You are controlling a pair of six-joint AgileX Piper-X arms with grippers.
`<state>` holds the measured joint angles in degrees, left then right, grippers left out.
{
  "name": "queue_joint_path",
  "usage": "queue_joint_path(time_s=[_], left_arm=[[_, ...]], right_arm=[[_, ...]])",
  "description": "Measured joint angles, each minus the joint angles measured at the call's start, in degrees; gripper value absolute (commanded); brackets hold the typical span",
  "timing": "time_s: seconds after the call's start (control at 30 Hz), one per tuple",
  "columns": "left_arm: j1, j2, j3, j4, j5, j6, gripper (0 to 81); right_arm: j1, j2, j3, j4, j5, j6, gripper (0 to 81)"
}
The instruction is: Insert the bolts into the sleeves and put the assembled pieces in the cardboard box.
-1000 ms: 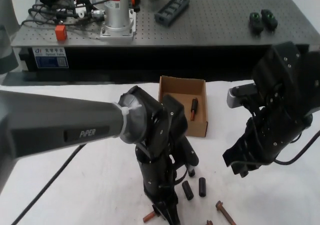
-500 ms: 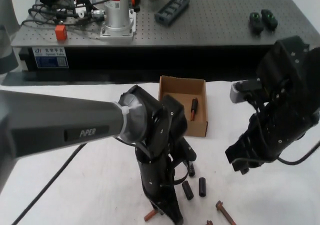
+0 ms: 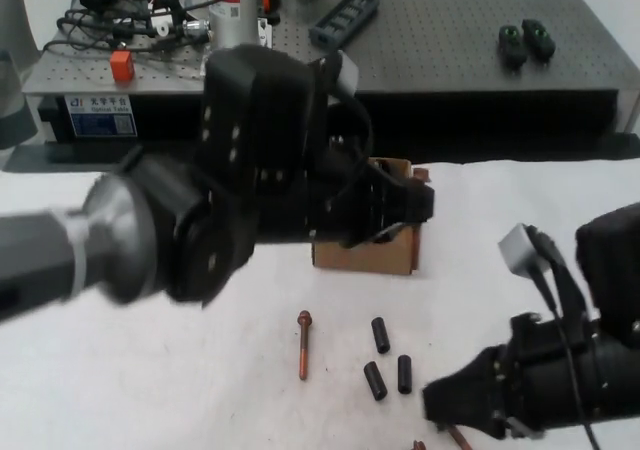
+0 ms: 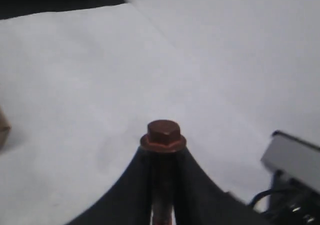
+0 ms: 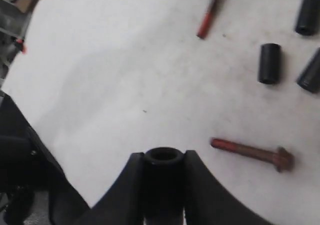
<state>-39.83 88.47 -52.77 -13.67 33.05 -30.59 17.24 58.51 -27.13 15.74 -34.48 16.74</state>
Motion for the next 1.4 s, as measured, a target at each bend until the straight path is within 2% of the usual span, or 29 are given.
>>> queue_joint_path(time_s=[0.07,0.1,0.27,0.87,1.2,1.4], left_arm=[[0.00,0.50,1.69,-2.99,1.25,-3.35,0.6],[0.00,0.47,2.34,-4.01,1.62,-4.54,0.6],[0.00,0.47,2.76,-6.33,2.00,-6.44,0.6],[0.14,0.47,2.76,-8.08,0.20,-6.55,0.6],[0.25,0.47,2.76,-8.23,-0.56,-6.55,0.6],[0.25,0.47,2.76,-7.26,-0.38,-6.55,0.6]], right_arm=[[0.33,0.00,0.08,-2.28,1.05,1.07,2.9],[0.60,0.00,0.11,-5.90,4.03,2.27,2.9],[0.56,0.11,0.11,-9.43,8.65,3.28,2.9],[0.24,0.11,0.27,-14.56,13.85,3.76,2.9],[0.24,0.11,0.27,-15.74,10.43,3.76,2.9],[0.24,0.11,0.27,-16.56,13.41,3.62,2.9]])
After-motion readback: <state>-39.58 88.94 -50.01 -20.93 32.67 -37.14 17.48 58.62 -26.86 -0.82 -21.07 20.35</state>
